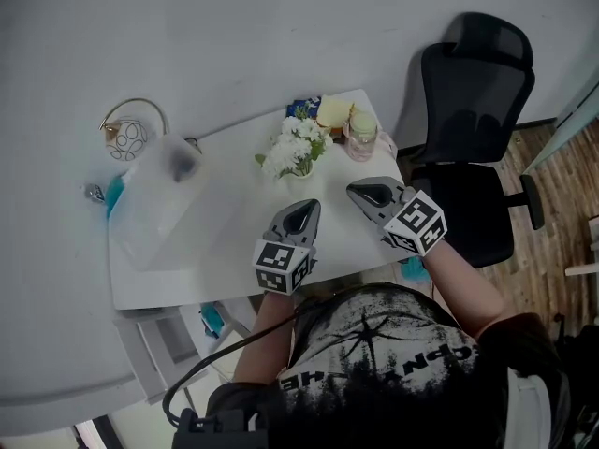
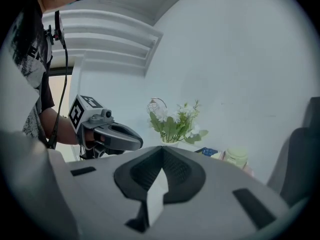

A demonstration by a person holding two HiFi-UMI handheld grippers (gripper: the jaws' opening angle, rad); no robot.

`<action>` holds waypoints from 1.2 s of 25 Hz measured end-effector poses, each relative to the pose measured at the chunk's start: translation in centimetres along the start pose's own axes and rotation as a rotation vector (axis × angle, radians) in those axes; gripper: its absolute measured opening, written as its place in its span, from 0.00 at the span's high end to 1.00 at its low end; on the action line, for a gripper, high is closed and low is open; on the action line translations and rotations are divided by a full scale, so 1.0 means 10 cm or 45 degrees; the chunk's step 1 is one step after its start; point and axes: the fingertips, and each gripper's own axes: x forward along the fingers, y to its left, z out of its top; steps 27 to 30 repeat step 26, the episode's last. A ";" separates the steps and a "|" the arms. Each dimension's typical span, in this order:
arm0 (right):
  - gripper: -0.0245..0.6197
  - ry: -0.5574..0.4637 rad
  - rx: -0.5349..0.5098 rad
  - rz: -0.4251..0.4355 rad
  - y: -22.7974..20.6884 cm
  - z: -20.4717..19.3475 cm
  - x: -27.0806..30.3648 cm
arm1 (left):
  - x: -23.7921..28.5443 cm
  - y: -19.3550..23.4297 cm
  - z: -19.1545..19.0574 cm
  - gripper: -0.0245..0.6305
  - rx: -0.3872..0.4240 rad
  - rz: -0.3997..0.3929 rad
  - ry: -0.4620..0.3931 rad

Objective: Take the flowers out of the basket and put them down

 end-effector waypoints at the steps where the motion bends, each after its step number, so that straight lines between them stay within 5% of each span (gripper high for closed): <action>1: 0.94 0.005 -0.002 -0.001 0.00 -0.01 0.00 | 0.00 0.00 0.00 0.95 -0.001 -0.001 -0.002; 30: 0.94 0.039 0.024 -0.025 -0.01 -0.14 0.01 | 0.12 -0.06 -0.03 0.95 0.015 -0.030 0.028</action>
